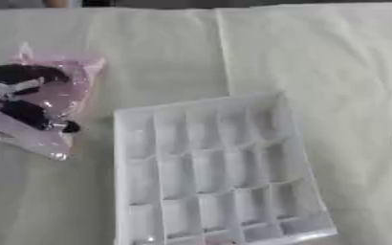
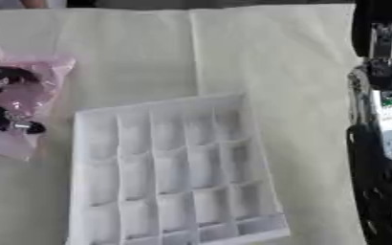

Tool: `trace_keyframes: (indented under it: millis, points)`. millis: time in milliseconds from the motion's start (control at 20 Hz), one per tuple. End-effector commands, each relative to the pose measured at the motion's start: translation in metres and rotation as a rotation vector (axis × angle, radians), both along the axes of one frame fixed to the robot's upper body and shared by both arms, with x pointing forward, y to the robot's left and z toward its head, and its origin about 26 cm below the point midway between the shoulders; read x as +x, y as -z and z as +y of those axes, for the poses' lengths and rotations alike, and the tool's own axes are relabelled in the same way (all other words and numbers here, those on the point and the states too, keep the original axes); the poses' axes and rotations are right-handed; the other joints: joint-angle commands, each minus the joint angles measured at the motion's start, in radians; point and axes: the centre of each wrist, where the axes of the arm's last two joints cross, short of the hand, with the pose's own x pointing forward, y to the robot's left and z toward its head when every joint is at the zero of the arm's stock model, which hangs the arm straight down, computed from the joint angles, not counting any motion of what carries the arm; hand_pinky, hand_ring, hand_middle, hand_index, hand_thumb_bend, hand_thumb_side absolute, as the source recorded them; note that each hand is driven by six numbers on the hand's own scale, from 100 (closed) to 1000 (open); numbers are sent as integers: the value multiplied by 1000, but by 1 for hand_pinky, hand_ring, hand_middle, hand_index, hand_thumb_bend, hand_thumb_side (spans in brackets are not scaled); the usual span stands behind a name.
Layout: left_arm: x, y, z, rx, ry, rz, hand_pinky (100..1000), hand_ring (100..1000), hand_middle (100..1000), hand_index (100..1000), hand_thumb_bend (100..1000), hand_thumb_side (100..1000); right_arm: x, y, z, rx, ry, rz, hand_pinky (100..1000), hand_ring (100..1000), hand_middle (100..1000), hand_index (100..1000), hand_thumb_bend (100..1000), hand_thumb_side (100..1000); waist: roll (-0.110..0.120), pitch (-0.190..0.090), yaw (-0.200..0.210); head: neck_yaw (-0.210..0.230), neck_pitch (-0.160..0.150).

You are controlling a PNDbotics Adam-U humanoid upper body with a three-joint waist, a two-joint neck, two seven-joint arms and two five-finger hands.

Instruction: Pick up objects on the table and place them in the box.

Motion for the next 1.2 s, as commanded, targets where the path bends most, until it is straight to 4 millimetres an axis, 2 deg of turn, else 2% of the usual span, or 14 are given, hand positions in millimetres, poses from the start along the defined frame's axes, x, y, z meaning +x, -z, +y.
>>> trace_keyframes:
  millis: [50, 100, 150, 200, 250, 300, 350, 400, 450, 500, 650, 700, 850, 1200]
  points:
    - [-2, 4, -2, -24, 24, -19, 1000, 1000, 1000, 1000, 615, 651, -2, -10, -4, -12, 4, -32, 364, 624, 808, 616, 100, 641, -2, -8, 1, 0, -3]
    - [-2, 4, -3, -32, 31, -32, 960, 995, 1000, 1000, 575, 610, -2, -10, -4, -11, 4, -32, 363, 624, 808, 616, 100, 641, -2, -7, 1, 0, -3]
    - [-3, 5, -4, -48, 40, -55, 889, 960, 984, 1000, 467, 490, -2, -10, -4, -11, 4, -32, 363, 623, 808, 615, 100, 641, -3, -7, 1, -1, -3]
    - [-4, 6, -4, -62, 45, -76, 919, 975, 995, 1000, 517, 549, -2, -10, -4, -11, 4, -32, 363, 623, 808, 615, 100, 641, -3, -6, 0, -1, -3]
    - [-5, 8, -4, -96, 50, -117, 705, 864, 922, 923, 289, 148, -2, -10, -4, -10, 5, -32, 363, 623, 808, 614, 100, 641, -3, -5, 0, -2, -3]
    - [-7, 11, -4, -129, 49, -162, 662, 840, 904, 901, 264, 100, -2, -10, -4, -9, 5, -31, 363, 623, 808, 614, 100, 641, -4, -5, 0, -2, -3]
    - [-8, 13, -4, -159, 49, -215, 511, 749, 822, 795, 100, 100, -2, -10, -5, -9, 5, -32, 363, 623, 808, 614, 100, 641, -5, -5, 1, -3, -3]
    - [-10, 15, -4, -183, 49, -263, 543, 769, 840, 820, 132, 100, -2, -10, -5, -8, 5, -32, 363, 623, 808, 614, 100, 641, -5, -4, 1, -3, -3]
    - [-10, 17, -4, -206, 54, -313, 376, 651, 752, 699, 100, 165, -2, -10, -4, -7, 4, -33, 363, 623, 808, 613, 100, 641, -6, -4, 1, -2, -3]
    - [-11, 20, -5, -224, 61, -355, 360, 640, 744, 690, 100, 171, -2, -10, -4, -7, 4, -33, 363, 623, 808, 613, 100, 642, -7, -5, 1, -2, -3]
    - [-13, 23, -8, -275, 105, -484, 139, 497, 574, 533, 100, 246, -2, -10, -4, -6, 2, -32, 362, 622, 807, 612, 100, 643, -8, -5, 2, -1, -3]
    - [-13, 25, -8, -289, 117, -520, 150, 503, 581, 543, 100, 244, -2, -10, -4, -6, 2, -31, 362, 622, 807, 612, 100, 643, -8, -5, 3, -1, -3]
    - [-14, 28, -8, -341, 137, -636, 100, 429, 508, 462, 100, 249, -3, -10, -4, -4, 0, -30, 361, 620, 803, 609, 100, 645, -9, -6, 5, -1, -3]
    - [-11, 33, -6, -358, 136, -710, 100, 425, 502, 456, 100, 247, -3, -9, -3, -7, -4, -23, 358, 617, 798, 604, 100, 646, -6, -10, 8, -1, -3]
